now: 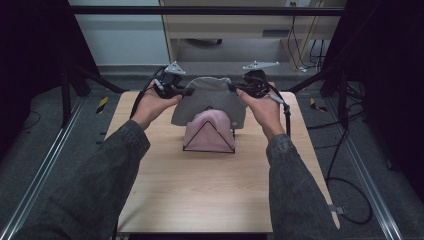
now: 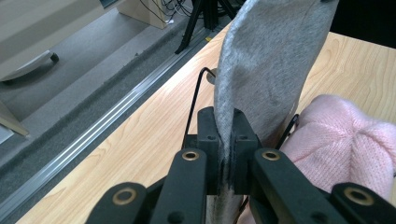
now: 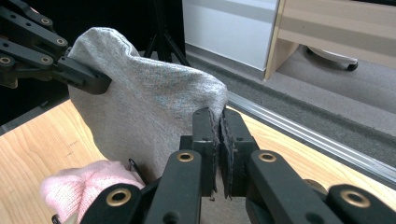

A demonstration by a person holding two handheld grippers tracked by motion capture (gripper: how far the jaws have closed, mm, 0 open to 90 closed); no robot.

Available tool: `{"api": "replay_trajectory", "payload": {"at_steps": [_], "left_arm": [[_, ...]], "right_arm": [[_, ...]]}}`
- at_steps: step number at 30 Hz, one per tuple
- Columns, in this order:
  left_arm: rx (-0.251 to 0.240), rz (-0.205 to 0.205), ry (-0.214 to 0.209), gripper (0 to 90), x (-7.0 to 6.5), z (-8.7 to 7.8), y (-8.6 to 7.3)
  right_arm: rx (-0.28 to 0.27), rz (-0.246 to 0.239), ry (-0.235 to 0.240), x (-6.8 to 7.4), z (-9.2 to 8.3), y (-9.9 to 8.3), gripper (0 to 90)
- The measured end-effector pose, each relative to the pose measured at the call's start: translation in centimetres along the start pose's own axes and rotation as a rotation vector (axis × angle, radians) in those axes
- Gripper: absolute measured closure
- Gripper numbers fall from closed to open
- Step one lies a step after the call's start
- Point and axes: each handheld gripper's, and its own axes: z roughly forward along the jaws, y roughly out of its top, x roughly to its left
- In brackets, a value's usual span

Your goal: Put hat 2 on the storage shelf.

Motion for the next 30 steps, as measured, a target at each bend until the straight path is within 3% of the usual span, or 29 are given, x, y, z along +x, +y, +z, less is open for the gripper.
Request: {"api": "replay_trajectory", "payload": {"at_steps": [30], "left_arm": [[0.059,-0.024,-0.025,86.0,-0.6,2.2,-3.0]], "right_arm": [[0.076,0.018,0.022,0.3,2.1,-4.2,85.9]]}}
